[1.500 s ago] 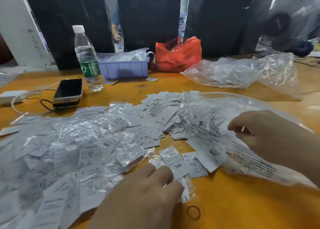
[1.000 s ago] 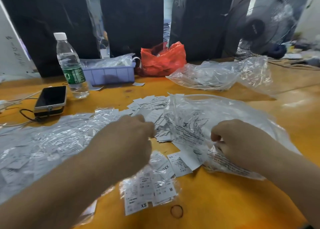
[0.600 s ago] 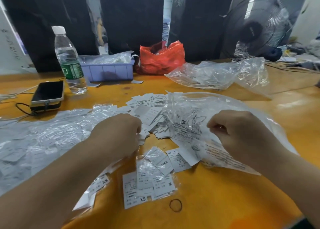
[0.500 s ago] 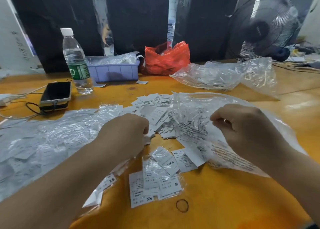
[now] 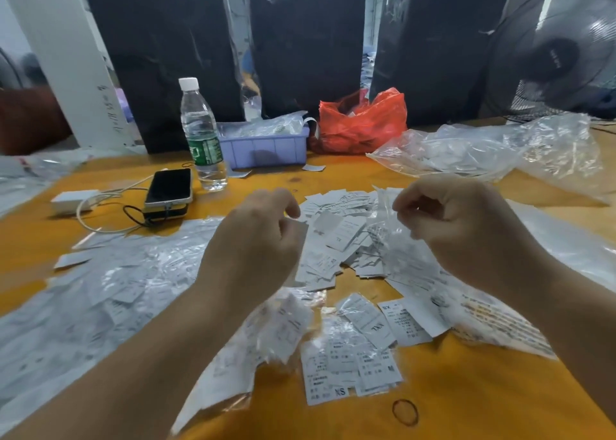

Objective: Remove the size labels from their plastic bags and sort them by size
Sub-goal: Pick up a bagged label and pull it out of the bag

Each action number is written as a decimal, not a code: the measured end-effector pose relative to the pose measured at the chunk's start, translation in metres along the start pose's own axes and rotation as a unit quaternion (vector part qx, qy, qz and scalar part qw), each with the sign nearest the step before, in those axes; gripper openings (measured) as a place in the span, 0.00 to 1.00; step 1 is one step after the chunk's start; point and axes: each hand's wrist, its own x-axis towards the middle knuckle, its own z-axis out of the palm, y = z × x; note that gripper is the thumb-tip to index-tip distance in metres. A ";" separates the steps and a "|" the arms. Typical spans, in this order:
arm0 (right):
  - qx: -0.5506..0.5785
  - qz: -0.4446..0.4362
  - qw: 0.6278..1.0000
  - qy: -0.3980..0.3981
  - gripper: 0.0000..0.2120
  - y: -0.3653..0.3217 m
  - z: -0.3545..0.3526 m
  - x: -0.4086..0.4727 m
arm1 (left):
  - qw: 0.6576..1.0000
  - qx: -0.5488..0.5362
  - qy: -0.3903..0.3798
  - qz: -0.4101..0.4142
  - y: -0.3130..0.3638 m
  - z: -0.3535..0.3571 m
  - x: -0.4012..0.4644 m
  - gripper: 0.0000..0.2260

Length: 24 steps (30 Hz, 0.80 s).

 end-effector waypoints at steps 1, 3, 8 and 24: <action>0.028 0.015 0.999 -0.008 0.10 -0.004 0.003 0.005 | 1.000 -0.013 0.015 0.001 0.000 -0.004 0.000 0.08; 0.083 0.039 0.995 -0.027 0.11 -0.013 0.012 0.017 | 0.999 -0.034 0.031 -0.003 -0.003 -0.010 -0.002 0.07; 0.202 0.086 0.973 -0.077 0.08 -0.039 0.043 0.041 | 0.983 -0.153 0.052 -0.089 -0.010 -0.025 -0.006 0.08; 0.370 0.044 0.927 -0.031 0.15 -0.051 0.080 0.013 | 0.958 -0.235 -0.026 -0.160 -0.003 -0.023 -0.025 0.11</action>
